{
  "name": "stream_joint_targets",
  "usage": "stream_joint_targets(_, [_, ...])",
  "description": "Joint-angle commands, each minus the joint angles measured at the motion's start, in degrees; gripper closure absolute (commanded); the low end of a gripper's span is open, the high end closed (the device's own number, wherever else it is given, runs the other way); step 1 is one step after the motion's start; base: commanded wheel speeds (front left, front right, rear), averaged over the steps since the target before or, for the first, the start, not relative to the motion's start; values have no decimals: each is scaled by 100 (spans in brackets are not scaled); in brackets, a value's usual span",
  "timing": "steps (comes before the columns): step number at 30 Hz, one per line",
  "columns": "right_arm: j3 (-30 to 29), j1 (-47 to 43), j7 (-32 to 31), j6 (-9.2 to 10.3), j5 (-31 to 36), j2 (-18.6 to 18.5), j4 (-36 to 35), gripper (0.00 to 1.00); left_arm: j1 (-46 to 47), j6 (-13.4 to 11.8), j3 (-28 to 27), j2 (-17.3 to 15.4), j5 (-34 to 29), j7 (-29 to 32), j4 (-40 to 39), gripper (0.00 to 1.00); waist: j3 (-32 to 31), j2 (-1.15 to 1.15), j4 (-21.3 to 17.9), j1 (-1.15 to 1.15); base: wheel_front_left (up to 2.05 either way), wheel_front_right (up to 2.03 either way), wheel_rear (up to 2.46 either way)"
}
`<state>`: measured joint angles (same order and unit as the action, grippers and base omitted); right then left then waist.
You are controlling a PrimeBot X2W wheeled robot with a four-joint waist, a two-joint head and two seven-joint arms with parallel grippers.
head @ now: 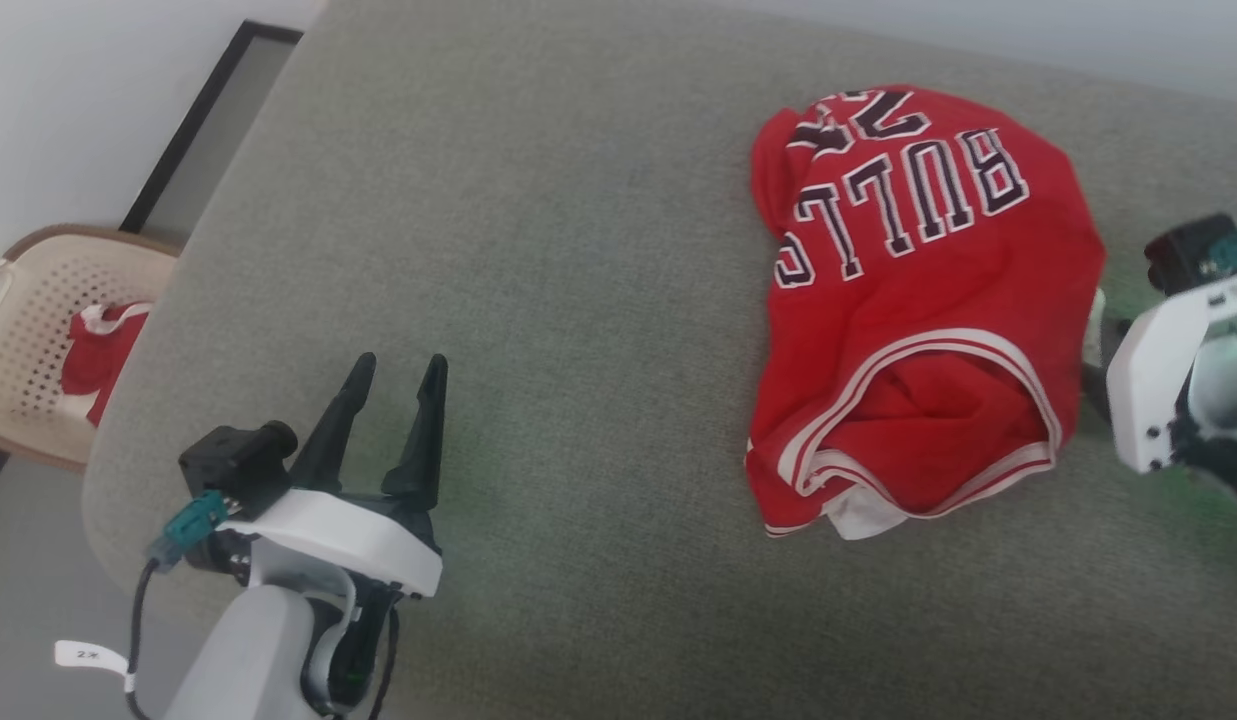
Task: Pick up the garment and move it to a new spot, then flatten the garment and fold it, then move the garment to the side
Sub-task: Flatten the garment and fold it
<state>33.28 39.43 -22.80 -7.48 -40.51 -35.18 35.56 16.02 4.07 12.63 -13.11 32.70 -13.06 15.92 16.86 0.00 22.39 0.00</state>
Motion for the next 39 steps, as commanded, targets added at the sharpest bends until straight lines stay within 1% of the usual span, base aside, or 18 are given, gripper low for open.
stream_joint_targets(1, [340,-220,-402,-1,-119,90,205,0,101,36,12,36,4,-40,55,0,102,0,98,0,0,0,0])
stream_joint_targets(2, [477,-193,-607,-1,-240,102,243,15,130,48,22,46,0,-58,97,0,116,0,111,0,0,0,0])
stream_joint_targets(3, [626,-157,-793,-3,-329,97,251,62,157,61,34,60,-1,-65,143,0,127,0,121,0,0,0,0])
stream_joint_targets(4, [750,-111,-917,-3,-427,87,226,100,186,68,38,76,3,-84,179,0,136,0,128,0,0,0,0])
stream_joint_targets(6, [947,-1,-1104,-2,-555,29,198,100,230,81,36,96,22,-100,235,0,142,0,134,0,0,0,0])
stream_joint_targets(9, [1054,226,-1086,-1,-729,-85,151,100,235,108,20,103,47,-127,325,0,123,0,118,0,0,0,0])
stream_joint_targets(14, [1168,429,-885,-1,-959,-250,-22,100,187,110,-64,20,55,-166,387,0,-3,0,-7,0,0,0,0])
stream_joint_targets(21, [1151,435,-431,3,-1250,-735,-526,100,43,14,-213,-207,51,-145,309,0,-197,0,-393,0,0,0,0])
stream_joint_targets(25, [987,295,-249,3,-1434,-1064,-687,100,-69,-57,-313,-331,104,-101,203,0,-291,0,-678,0,0,0,0])
stream_joint_targets(30, [728,45,-169,3,-1662,-1494,-799,100,-155,-121,-376,-455,111,-32,45,0,-349,0,-1002,0,0,0,0])
stream_joint_targets(35, [344,-339,-100,3,-1839,-1870,-708,100,-141,-170,-382,-527,111,31,-85,0,-340,0,-1176,0,0,0,0])
stream_joint_targets(39, [117,-627,-69,3,-1965,-1936,-540,100,-107,-183,-344,-519,100,73,-144,0,-286,0,-1211,0,0,0,0])
